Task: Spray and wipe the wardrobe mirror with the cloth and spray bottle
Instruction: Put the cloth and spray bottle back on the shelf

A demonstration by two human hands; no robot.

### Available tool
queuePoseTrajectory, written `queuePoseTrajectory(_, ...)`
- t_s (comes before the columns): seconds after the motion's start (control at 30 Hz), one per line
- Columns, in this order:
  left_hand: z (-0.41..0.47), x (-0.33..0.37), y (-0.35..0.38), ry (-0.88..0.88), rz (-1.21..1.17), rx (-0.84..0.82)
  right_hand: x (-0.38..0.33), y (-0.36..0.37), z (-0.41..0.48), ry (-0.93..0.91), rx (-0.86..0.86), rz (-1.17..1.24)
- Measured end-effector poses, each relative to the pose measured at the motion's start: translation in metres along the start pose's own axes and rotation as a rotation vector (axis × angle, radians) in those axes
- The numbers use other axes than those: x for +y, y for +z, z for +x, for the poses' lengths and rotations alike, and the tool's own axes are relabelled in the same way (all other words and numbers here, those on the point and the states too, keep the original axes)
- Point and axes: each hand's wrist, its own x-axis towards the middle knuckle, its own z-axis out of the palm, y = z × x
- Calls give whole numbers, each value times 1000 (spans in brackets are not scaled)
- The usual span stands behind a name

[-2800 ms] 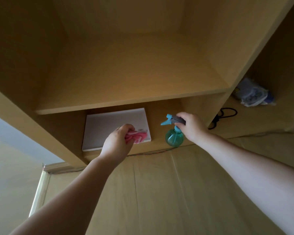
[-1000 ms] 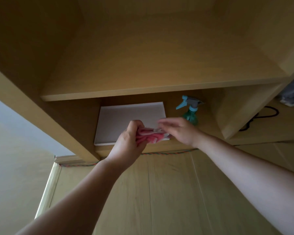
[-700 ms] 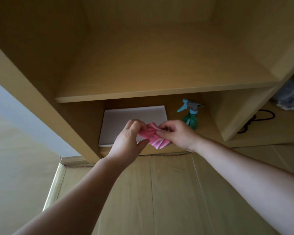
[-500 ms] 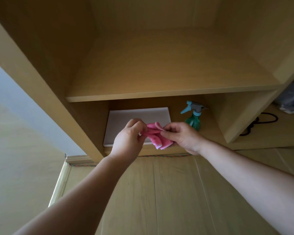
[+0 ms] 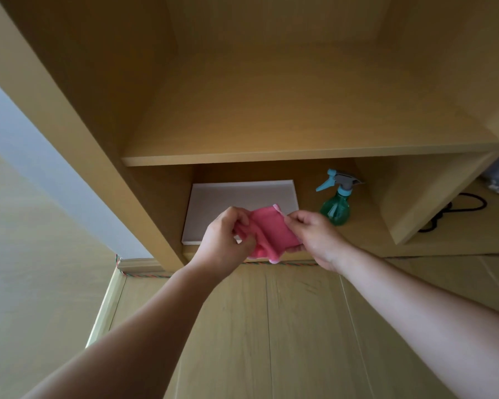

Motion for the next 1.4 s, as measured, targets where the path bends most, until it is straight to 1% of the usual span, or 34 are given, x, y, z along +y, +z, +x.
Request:
queuePoseTrajectory(0.1, 0, -3, 0, -101, -78, -28, 4, 2, 2, 2, 84, 12)
queuePoseTrajectory(0.2, 0, -5, 3, -218, -274, -42, 8, 5, 3, -15, 117, 28)
queuePoseTrajectory(0.27, 2, -5, 6, -311, -367, -22, 12, 6, 4, -20, 38, 50)
queuePoseTrajectory(0.3, 3, -5, 7, -341, -366, -4, 13, 7, 4, -29, -56, 87)
queuePoseTrajectory(0.37, 7, -6, 7, -346, -295, 26, 14, 7, 1, -55, -269, 140)
queuePoseTrajectory(0.4, 9, -7, 8, -331, -247, 31, 15, 9, 1, -59, -325, 100)
queuePoseTrajectory(0.43, 10, -8, 9, -314, -209, 27, 17, 12, 1, -67, -324, 17)
queuePoseTrajectory(0.53, 15, -11, 14, -269, -118, -5, 29, 26, 10, -110, -175, -259)
queuePoseTrajectory(0.6, 21, -13, 16, -207, -15, 4, 35, 31, 17, -116, -78, -407)
queuePoseTrajectory(0.67, 29, -17, 15, -148, 96, 11, 39, 29, 28, -90, -22, -569)
queuePoseTrajectory(0.7, 34, -20, 12, -149, 134, 5, 39, 27, 33, -82, -10, -624)
queuePoseTrajectory(0.8, 50, -35, 2, -173, 236, -55, 35, 21, 54, -70, 48, -658)
queuePoseTrajectory(0.9, 67, -58, -7, -181, 414, -181, 37, 20, 78, -56, 77, -740)
queuePoseTrajectory(0.97, 80, -74, -10, -195, 510, -238, 41, 22, 95, -59, 109, -749)
queuePoseTrajectory(1.1, 105, -105, -8, -154, 653, -251, 41, 31, 132, -105, 292, -805)
queuePoseTrajectory(1.17, 111, -117, -3, -157, 689, -233, 43, 33, 146, -161, 344, -860)
queuePoseTrajectory(1.23, 114, -125, 2, -141, 698, -191, 48, 34, 155, -182, 329, -954)
queuePoseTrajectory(1.3, 111, -131, 6, -66, 749, -152, 56, 31, 158, -149, 284, -1054)
queuePoseTrajectory(1.37, 103, -137, 12, 0, 802, -173, 65, 30, 154, -155, 183, -1170)
queuePoseTrajectory(1.4, 99, -140, 16, 1, 822, -208, 70, 29, 152, -188, 90, -1236)
